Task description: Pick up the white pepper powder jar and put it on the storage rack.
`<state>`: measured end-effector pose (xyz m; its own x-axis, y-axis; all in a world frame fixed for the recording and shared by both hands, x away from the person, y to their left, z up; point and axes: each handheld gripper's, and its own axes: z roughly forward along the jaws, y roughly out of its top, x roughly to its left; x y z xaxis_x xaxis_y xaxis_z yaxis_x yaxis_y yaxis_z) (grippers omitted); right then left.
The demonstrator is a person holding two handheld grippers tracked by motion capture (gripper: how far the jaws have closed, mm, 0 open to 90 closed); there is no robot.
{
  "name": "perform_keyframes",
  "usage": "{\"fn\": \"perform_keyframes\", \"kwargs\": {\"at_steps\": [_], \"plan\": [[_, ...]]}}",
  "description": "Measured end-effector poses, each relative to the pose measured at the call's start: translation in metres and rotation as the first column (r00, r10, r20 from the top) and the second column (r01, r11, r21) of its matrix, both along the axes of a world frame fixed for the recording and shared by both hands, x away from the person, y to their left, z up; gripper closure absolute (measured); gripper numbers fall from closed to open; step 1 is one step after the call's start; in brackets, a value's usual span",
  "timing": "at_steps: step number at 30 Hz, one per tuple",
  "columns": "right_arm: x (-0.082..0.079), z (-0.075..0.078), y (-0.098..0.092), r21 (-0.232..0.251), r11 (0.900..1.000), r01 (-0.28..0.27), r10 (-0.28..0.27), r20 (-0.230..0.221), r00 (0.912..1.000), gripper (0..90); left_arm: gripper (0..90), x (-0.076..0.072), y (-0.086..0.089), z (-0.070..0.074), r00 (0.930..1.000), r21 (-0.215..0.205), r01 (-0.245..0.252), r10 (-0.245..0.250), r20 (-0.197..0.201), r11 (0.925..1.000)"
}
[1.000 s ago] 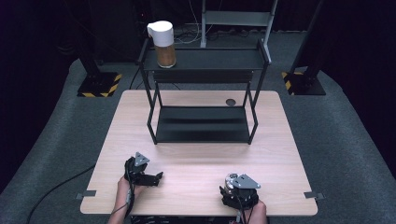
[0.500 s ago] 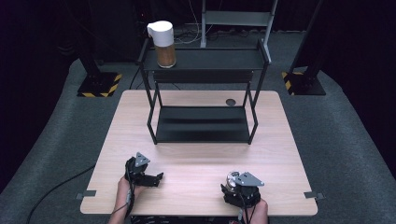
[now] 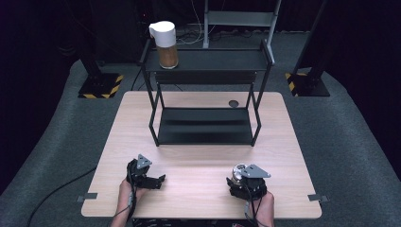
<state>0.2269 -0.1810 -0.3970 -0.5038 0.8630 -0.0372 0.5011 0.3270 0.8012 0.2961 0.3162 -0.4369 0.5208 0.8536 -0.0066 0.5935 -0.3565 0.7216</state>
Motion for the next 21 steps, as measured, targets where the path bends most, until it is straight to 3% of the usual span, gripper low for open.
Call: {"fn": "perform_keyframes", "kwargs": {"at_steps": [13,21], "plan": [[0.031,0.019,0.0,0.015,1.0,-0.017,0.017,0.033,0.9993,30.2,0.1,0.0,0.0,0.0,1.0,0.002,0.001,-0.001,0.001,1.0],[0.042,0.025,0.001,0.009,1.0,-0.011,0.01,0.055,0.9984,30.2,0.2,0.0,0.0,0.0,1.0,0.002,0.001,-0.001,0.002,1.0]]}}
